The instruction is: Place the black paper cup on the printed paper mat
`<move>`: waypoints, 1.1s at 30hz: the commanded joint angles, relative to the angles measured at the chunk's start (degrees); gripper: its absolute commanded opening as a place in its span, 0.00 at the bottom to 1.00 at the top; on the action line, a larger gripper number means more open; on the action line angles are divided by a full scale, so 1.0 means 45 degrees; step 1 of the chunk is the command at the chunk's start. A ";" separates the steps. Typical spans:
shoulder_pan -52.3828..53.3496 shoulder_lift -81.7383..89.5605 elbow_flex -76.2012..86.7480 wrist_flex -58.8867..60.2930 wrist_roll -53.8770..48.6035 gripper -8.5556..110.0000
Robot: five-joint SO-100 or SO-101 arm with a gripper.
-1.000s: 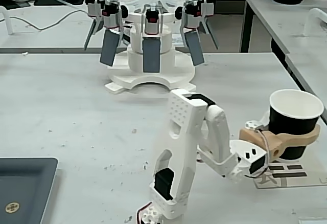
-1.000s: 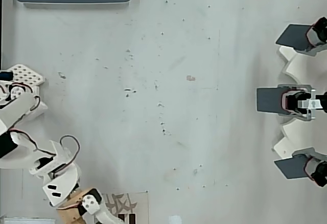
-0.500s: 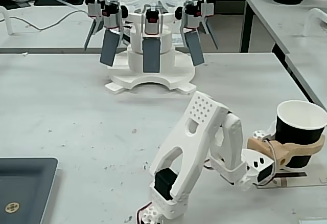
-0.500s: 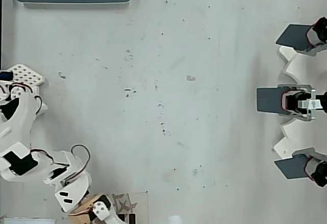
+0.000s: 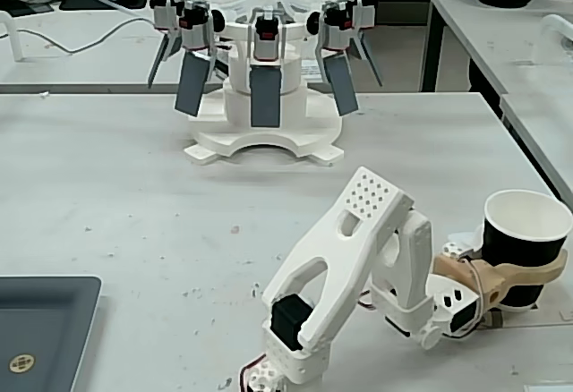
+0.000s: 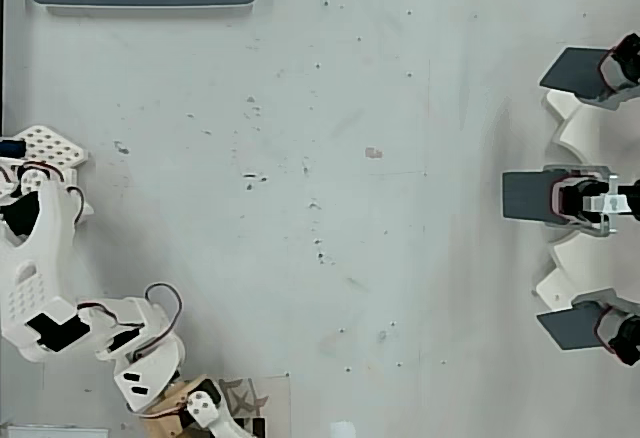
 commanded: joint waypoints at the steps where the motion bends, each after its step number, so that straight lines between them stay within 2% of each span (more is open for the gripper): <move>1: 0.0098 0.0098 -0.0371 -0.0391 0.0176 0.17; 21: 0.1211 0.2012 0.1582 -0.0391 0.0059 0.46; 33: 0.1387 0.6523 0.6406 -0.0391 0.0000 0.47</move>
